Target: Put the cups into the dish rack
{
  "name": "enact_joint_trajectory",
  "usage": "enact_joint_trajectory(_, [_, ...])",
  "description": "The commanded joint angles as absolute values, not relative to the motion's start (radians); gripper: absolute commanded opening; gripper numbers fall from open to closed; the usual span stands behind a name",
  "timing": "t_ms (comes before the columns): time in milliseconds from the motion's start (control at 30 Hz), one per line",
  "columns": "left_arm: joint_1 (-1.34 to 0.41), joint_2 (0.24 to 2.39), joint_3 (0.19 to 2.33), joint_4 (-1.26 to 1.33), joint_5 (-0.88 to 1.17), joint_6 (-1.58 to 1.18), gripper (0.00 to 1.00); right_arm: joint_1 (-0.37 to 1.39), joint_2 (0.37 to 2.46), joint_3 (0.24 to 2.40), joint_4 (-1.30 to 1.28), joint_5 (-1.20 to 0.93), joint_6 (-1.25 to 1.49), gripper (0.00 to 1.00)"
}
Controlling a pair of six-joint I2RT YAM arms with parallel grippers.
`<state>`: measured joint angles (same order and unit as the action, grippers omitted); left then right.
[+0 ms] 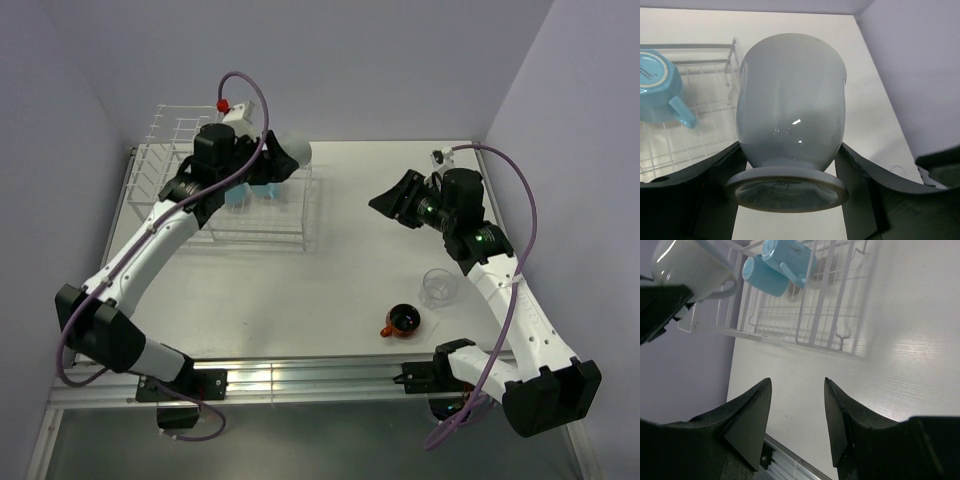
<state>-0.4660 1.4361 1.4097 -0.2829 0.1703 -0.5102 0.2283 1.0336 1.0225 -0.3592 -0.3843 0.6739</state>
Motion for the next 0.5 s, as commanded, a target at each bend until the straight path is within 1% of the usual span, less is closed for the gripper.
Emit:
enact_joint_trajectory(0, [-0.454,1.530,1.534,-0.302,0.135,-0.489,0.00,0.229,1.003,1.069,-0.359,-0.359,0.643,0.54])
enact_joint_trajectory(200, [-0.436,1.676,1.657,-0.353,0.074,-0.483,0.00,0.229,0.997,1.062,-0.373,-0.359,0.623,0.54])
enact_joint_trajectory(467, [-0.426,1.782,1.750,-0.405,0.055,-0.472,0.00,0.229,0.997,1.039,-0.365,-0.368,0.609,0.54])
